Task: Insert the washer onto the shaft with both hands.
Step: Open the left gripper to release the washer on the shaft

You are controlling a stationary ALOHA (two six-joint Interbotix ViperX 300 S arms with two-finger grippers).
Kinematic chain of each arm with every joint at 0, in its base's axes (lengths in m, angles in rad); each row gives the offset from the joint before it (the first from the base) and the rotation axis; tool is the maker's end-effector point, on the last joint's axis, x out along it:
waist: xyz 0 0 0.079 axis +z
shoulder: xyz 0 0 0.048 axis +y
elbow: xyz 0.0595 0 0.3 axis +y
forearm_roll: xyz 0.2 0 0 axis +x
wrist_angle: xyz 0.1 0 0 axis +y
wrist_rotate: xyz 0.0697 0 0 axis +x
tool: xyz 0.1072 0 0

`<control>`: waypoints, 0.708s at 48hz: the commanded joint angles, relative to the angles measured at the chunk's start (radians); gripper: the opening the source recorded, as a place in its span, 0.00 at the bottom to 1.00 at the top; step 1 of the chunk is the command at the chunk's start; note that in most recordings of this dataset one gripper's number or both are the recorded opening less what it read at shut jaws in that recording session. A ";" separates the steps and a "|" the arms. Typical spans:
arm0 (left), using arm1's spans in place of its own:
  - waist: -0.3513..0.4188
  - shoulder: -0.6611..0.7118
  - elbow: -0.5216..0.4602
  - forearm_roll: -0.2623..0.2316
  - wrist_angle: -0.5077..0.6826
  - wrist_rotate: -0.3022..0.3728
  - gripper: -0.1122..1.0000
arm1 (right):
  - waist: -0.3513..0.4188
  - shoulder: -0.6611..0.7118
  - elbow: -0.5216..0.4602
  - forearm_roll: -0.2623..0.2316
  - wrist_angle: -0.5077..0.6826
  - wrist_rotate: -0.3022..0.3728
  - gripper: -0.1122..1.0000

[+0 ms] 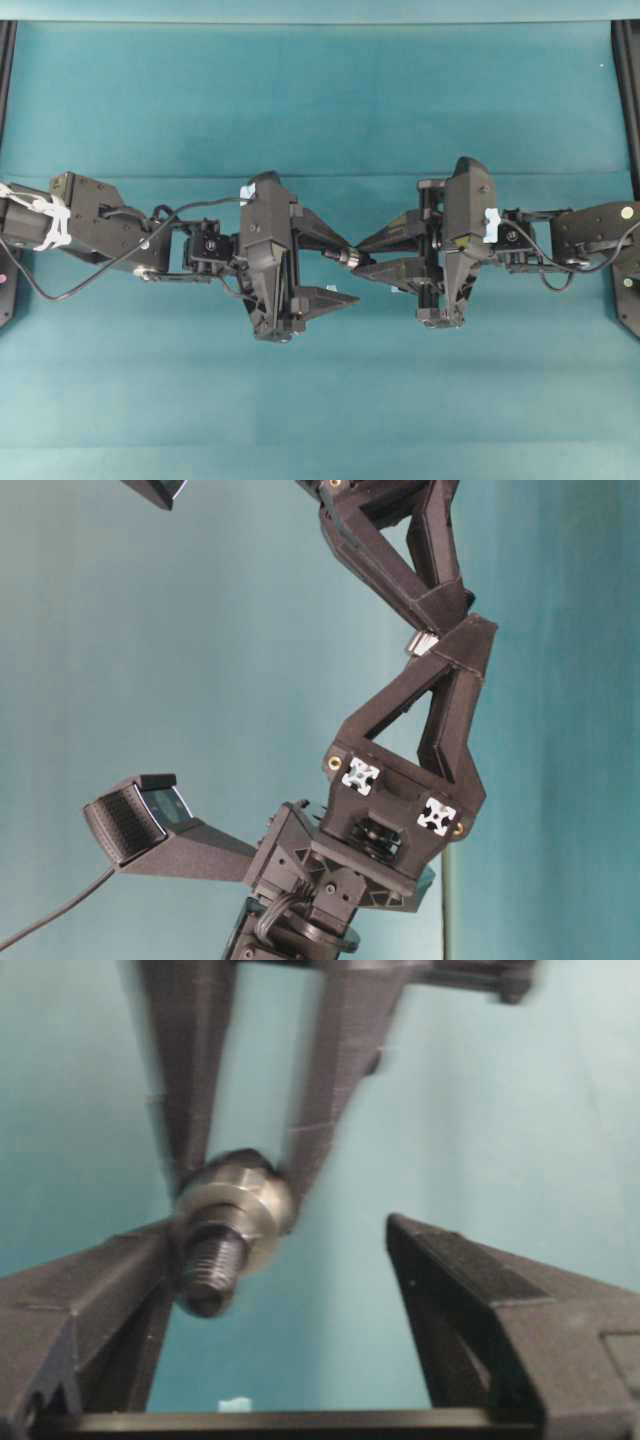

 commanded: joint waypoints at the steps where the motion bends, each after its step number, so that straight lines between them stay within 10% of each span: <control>1: 0.002 -0.014 -0.009 0.003 -0.005 0.003 0.83 | 0.000 -0.009 -0.020 0.002 -0.008 -0.003 0.10; 34: 0.006 -0.020 -0.006 0.003 0.011 0.005 0.83 | 0.000 -0.009 -0.021 0.003 -0.003 -0.005 0.10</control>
